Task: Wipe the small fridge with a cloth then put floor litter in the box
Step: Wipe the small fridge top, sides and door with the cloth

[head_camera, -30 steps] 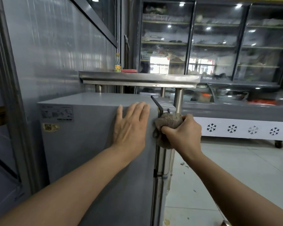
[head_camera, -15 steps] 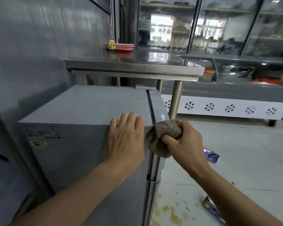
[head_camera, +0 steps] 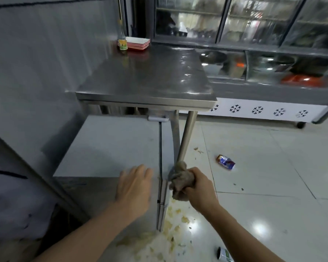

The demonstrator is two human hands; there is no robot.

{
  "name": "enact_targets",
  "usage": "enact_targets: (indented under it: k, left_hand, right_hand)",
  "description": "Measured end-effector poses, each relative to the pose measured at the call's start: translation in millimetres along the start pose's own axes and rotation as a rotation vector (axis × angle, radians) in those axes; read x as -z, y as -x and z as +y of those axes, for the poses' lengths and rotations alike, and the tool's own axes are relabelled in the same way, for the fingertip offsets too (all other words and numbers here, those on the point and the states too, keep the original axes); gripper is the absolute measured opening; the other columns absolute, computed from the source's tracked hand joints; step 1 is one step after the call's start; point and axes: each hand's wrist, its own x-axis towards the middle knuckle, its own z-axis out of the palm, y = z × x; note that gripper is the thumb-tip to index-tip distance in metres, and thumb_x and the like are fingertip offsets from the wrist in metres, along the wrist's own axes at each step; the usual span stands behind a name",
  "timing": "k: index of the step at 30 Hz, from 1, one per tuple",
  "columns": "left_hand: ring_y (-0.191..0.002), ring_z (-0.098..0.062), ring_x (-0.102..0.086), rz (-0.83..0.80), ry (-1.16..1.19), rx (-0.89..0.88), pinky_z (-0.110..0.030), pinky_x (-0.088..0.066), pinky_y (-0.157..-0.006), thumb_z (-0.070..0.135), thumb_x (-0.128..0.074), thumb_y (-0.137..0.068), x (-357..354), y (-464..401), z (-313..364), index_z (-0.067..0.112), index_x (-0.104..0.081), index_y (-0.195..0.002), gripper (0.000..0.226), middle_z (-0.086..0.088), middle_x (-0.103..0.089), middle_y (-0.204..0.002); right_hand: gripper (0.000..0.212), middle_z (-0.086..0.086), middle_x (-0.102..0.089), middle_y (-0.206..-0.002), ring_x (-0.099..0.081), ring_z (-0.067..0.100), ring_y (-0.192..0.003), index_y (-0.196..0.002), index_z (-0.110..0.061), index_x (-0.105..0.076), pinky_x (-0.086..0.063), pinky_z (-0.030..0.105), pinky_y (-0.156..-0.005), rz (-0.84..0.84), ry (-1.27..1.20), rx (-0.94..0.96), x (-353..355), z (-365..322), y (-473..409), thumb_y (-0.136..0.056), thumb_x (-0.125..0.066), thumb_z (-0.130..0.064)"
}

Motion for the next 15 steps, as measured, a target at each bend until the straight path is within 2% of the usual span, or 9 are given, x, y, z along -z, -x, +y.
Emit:
enact_targets:
  k: [2,5,7,8,11,12,15]
  left_hand:
    - [-0.113,-0.022,-0.044,-0.015,-0.006,-0.017,-0.037,-0.032,-0.091,0.023,-0.055,-0.081,24,6,2,0.023,-0.039,-0.118,0.041,0.001,-0.041,-0.122]
    - [-0.118,-0.021,-0.043,-0.057,0.008,-0.037,-0.036,-0.033,-0.096,0.02,-0.057,-0.082,55,13,9,0.022,-0.036,-0.127,0.05,0.0,-0.039,-0.131]
    - [-0.117,-0.02,-0.044,-0.067,0.024,-0.051,-0.036,-0.035,-0.095,0.017,-0.056,-0.083,75,17,17,0.022,-0.034,-0.128,0.05,0.001,-0.038,-0.131]
    - [-0.115,-0.019,-0.045,-0.074,0.043,-0.062,-0.035,-0.035,-0.092,0.017,-0.055,-0.084,83,19,22,0.022,-0.035,-0.126,0.047,0.002,-0.039,-0.128]
    - [-0.113,-0.019,-0.048,-0.107,0.068,-0.113,-0.035,-0.036,-0.091,0.019,-0.055,-0.086,105,24,39,0.023,-0.034,-0.125,0.044,0.003,-0.04,-0.123]
    - [-0.114,-0.019,-0.048,-0.125,0.074,-0.119,-0.035,-0.037,-0.094,0.02,-0.055,-0.087,111,25,46,0.023,-0.033,-0.128,0.046,0.004,-0.039,-0.126]
    - [-0.113,-0.019,-0.049,-0.159,0.088,-0.114,-0.036,-0.038,-0.097,0.02,-0.056,-0.087,125,22,73,0.022,-0.033,-0.132,0.051,0.003,-0.041,-0.129]
  right_hand:
    - [0.036,-0.005,-0.059,-0.09,-0.053,0.004,-0.078,-0.1,-0.022,-0.055,-0.037,0.005,-0.058,0.008,-0.017,-0.032,18,-13,17,-0.074,-0.062,0.002]
    - [0.04,0.006,-0.062,-0.105,-0.058,0.018,-0.093,-0.109,-0.017,-0.061,-0.048,0.021,-0.075,0.007,-0.027,-0.08,47,-33,42,-0.074,-0.063,0.003]
    - [0.043,0.007,-0.061,-0.108,-0.059,0.021,-0.098,-0.113,-0.017,-0.061,-0.052,0.033,-0.086,0.014,-0.034,-0.115,67,-44,57,-0.075,-0.062,0.003]
    - [0.043,0.008,-0.061,-0.109,-0.059,0.021,-0.098,-0.115,-0.017,-0.061,-0.052,0.034,-0.087,0.027,-0.046,-0.133,76,-49,65,-0.076,-0.061,0.003]
    - [0.044,0.005,-0.063,-0.107,-0.06,0.016,-0.091,-0.115,-0.019,-0.061,-0.051,0.016,-0.073,0.088,-0.084,-0.144,104,-55,83,-0.077,-0.06,0.002]
    - [0.044,0.003,-0.063,-0.107,-0.06,0.015,-0.091,-0.115,-0.019,-0.061,-0.05,0.015,-0.072,0.102,-0.081,-0.148,113,-55,89,-0.077,-0.061,0.002]
    - [0.048,0.008,-0.063,-0.111,-0.062,0.022,-0.097,-0.118,-0.015,-0.061,-0.056,0.034,-0.079,0.114,-0.144,-0.181,146,-49,98,-0.075,-0.059,0.007]
